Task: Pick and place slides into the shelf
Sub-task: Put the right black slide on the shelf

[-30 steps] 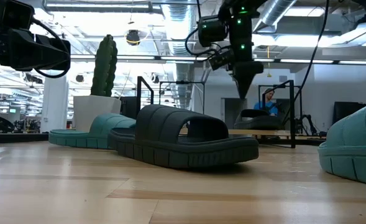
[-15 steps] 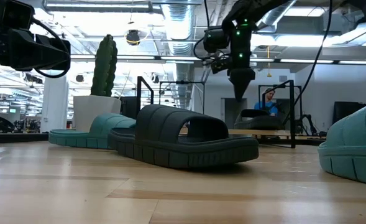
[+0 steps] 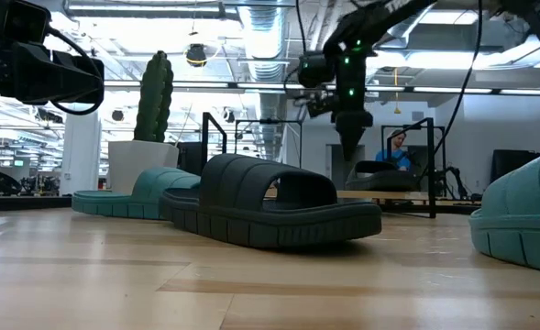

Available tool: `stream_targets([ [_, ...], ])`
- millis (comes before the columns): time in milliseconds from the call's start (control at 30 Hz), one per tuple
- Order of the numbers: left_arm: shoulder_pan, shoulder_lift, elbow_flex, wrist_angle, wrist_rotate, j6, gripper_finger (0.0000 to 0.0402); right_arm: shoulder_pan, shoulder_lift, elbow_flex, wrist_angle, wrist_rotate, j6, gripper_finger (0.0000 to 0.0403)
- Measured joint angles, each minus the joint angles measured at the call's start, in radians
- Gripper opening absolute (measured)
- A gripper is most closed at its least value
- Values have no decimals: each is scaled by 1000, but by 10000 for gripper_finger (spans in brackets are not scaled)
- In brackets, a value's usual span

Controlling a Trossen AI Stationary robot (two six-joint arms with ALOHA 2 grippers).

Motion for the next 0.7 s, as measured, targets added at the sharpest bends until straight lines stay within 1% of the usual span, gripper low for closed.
stream_targets([
  [167, 0, 0, 0, 0, 0, -2, 0, -2, 93, 25, -26, 31, -17, 0],
  [300, 0, 0, 0, 0, 0, 2, 0, 0, 128, 86, -25, 42, -27, 0],
  [467, 0, 0, 0, 0, 0, 2, 0, -14, 131, 114, -54, 49, -29, 0],
  [633, 0, 0, 0, 0, 0, -1, 0, -44, 130, 118, -153, 50, 17, 0],
  [700, 0, 0, 0, 0, 0, 2, 0, -49, 130, 118, -186, 74, 37, 0],
])
